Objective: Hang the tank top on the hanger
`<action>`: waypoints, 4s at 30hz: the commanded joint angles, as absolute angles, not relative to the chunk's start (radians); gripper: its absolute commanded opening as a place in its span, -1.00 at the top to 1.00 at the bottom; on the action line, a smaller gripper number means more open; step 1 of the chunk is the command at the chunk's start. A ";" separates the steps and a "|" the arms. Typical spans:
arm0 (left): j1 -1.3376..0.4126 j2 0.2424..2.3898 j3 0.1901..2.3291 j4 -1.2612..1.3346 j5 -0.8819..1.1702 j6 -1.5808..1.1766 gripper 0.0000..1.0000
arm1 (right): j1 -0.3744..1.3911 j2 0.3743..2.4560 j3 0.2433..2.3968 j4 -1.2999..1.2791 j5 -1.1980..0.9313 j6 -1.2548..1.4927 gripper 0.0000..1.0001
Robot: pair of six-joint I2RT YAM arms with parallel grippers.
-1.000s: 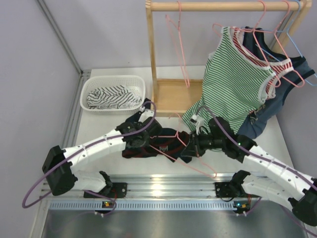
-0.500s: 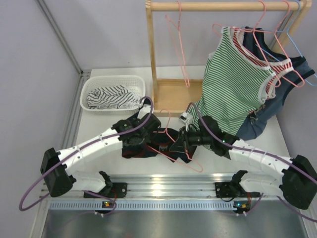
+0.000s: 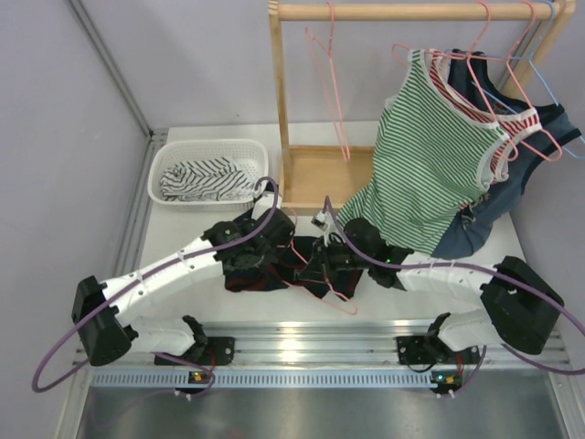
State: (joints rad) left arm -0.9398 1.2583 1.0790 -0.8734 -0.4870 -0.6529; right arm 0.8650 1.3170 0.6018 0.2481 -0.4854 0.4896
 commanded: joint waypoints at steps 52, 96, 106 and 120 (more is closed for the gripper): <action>-0.942 1.173 0.913 -0.292 -0.408 -0.503 0.88 | 0.942 1.397 0.741 0.259 -0.410 0.391 1.00; -0.942 1.154 0.916 -0.284 -0.462 -0.440 1.00 | 0.896 1.200 0.887 -0.534 0.362 0.638 0.05; -0.942 1.160 0.916 -0.282 -0.463 -0.434 1.00 | 0.896 1.292 0.919 -0.565 0.385 0.630 0.21; -0.942 1.150 0.916 -0.278 -0.485 -0.430 1.00 | 0.896 1.316 0.891 -0.532 0.380 0.630 0.87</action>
State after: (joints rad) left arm -0.9379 1.1805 0.9062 -0.3477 -0.4576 -0.4419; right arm 0.8989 1.3293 0.8852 -0.5461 0.3561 0.6289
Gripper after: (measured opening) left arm 0.102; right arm 0.106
